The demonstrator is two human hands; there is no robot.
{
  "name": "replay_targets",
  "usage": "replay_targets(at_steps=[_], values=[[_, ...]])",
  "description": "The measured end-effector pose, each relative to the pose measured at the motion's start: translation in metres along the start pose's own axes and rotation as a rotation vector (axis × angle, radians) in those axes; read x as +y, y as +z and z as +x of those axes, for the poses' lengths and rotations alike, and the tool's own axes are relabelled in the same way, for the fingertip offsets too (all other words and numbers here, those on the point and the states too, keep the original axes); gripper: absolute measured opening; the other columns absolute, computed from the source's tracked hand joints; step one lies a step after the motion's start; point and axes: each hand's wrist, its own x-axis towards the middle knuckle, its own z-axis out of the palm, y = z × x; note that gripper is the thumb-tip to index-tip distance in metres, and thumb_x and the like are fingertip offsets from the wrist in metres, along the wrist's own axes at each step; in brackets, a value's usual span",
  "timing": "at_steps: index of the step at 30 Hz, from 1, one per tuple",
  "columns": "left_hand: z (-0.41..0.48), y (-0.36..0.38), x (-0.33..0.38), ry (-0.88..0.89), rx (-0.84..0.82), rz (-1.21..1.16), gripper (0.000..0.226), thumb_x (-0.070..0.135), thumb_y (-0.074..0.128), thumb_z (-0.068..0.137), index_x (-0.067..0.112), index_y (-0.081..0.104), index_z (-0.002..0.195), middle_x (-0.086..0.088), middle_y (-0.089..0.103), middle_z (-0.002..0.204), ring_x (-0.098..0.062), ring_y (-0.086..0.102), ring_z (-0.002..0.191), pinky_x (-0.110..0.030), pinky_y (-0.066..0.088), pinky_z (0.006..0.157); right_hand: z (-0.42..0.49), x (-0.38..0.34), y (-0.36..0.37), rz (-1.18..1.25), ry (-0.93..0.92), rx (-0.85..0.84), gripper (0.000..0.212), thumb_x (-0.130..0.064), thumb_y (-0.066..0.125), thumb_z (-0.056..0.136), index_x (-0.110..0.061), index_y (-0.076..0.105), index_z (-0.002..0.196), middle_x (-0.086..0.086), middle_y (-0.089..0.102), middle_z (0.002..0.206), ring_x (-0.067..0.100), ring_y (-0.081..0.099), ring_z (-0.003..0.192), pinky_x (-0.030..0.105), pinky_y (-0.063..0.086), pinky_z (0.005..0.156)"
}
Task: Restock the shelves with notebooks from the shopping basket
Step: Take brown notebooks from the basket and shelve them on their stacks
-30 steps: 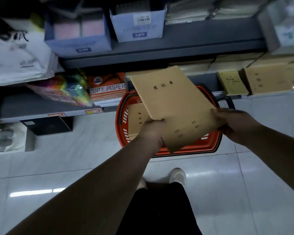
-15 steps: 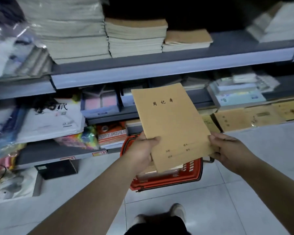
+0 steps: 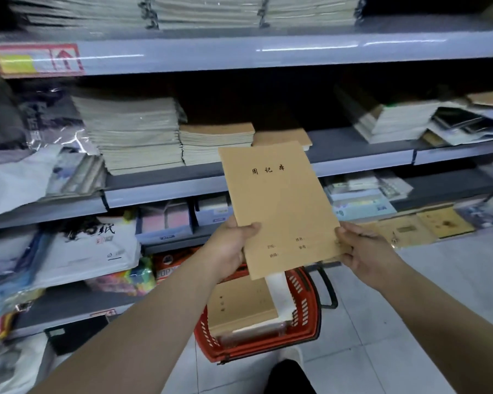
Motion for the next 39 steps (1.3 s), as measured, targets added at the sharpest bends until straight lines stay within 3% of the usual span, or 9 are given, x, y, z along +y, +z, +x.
replay_targets(at_steps=[4, 9, 13, 18, 22, 30, 34, 36, 39], values=[[0.016, 0.018, 0.02, 0.034, 0.0, -0.008, 0.026, 0.004, 0.05, 0.099, 0.017, 0.06, 0.119, -0.008, 0.068, 0.118, -0.024, 0.064, 0.104, -0.034, 0.055, 0.078, 0.011, -0.029, -0.003, 0.011, -0.024, -0.025, 0.032, -0.007, 0.052, 0.097, 0.001, 0.057, 0.128, 0.015, 0.068, 0.113, 0.021, 0.067, 0.085, 0.024, 0.056, 0.055], [0.043, 0.04, 0.043, 0.055, 0.027, -0.008, 0.02, 0.009, 0.055, 0.097, 0.019, 0.063, 0.112, -0.001, 0.075, 0.099, -0.018, 0.07, 0.087, -0.033, 0.055, 0.068, 0.039, -0.062, -0.008, -0.047, -0.014, -0.028, 0.032, -0.005, 0.053, 0.096, 0.001, 0.055, 0.127, 0.019, 0.062, 0.124, 0.022, 0.062, 0.089, 0.021, 0.054, 0.049], [0.067, 0.055, 0.057, 0.071, 0.045, -0.019, 0.016, 0.009, 0.058, 0.095, 0.019, 0.065, 0.105, -0.002, 0.075, 0.097, -0.014, 0.072, 0.082, -0.031, 0.055, 0.066, 0.062, -0.084, -0.011, -0.036, -0.009, -0.062, 0.026, -0.002, 0.052, 0.097, 0.003, 0.056, 0.122, 0.017, 0.065, 0.114, 0.021, 0.063, 0.087, 0.024, 0.056, 0.052], [0.095, 0.072, 0.066, 0.067, 0.05, -0.056, 0.016, 0.009, 0.058, 0.095, 0.02, 0.065, 0.104, -0.003, 0.075, 0.1, -0.02, 0.069, 0.094, -0.036, 0.055, 0.077, 0.089, -0.103, -0.015, -0.029, -0.045, -0.036, 0.011, 0.0, 0.051, 0.096, -0.005, 0.06, 0.095, 0.008, 0.067, 0.093, 0.017, 0.063, 0.079, 0.026, 0.056, 0.054], [0.112, 0.085, 0.065, 0.031, 0.073, -0.087, 0.022, 0.012, 0.057, 0.096, 0.015, 0.062, 0.118, -0.008, 0.072, 0.11, -0.023, 0.068, 0.099, -0.037, 0.057, 0.078, 0.111, -0.105, -0.022, -0.034, -0.042, -0.006, 0.014, -0.001, 0.05, 0.097, -0.004, 0.06, 0.107, 0.008, 0.066, 0.099, 0.016, 0.064, 0.084, 0.025, 0.053, 0.06], [0.135, 0.102, 0.057, -0.055, 0.073, -0.175, 0.025, 0.005, 0.049, 0.097, 0.013, 0.058, 0.12, -0.009, 0.072, 0.109, -0.023, 0.068, 0.102, -0.031, 0.059, 0.067, 0.157, -0.11, -0.032, 0.064, 0.017, 0.035, 0.013, 0.001, 0.051, 0.096, -0.007, 0.061, 0.092, 0.008, 0.066, 0.093, 0.016, 0.063, 0.08, 0.023, 0.054, 0.05], [0.142, 0.106, 0.053, -0.067, 0.152, -0.232, 0.03, -0.002, 0.046, 0.098, 0.012, 0.055, 0.122, -0.012, 0.067, 0.118, -0.025, 0.065, 0.108, -0.032, 0.06, 0.072, 0.181, -0.108, -0.025, 0.049, 0.04, -0.026, 0.012, -0.001, 0.052, 0.097, -0.005, 0.064, 0.097, 0.006, 0.071, 0.095, 0.015, 0.068, 0.082, 0.028, 0.057, 0.067], [0.144, 0.106, 0.052, -0.076, 0.186, -0.209, 0.029, 0.001, 0.046, 0.098, 0.014, 0.054, 0.122, -0.01, 0.067, 0.118, -0.024, 0.066, 0.104, -0.031, 0.06, 0.069, 0.189, -0.105, -0.019, 0.078, 0.045, -0.048, 0.015, -0.001, 0.052, 0.097, -0.007, 0.064, 0.09, 0.002, 0.073, 0.084, 0.01, 0.071, 0.072, 0.028, 0.058, 0.068], [0.146, 0.102, 0.051, -0.112, 0.238, -0.168, 0.023, 0.007, 0.049, 0.099, 0.015, 0.053, 0.12, -0.01, 0.069, 0.113, -0.024, 0.071, 0.094, -0.031, 0.059, 0.064, 0.201, -0.101, -0.012, 0.141, 0.082, -0.071, 0.01, -0.003, 0.053, 0.096, -0.005, 0.062, 0.092, 0.008, 0.071, 0.093, 0.014, 0.069, 0.079, 0.027, 0.056, 0.065]])
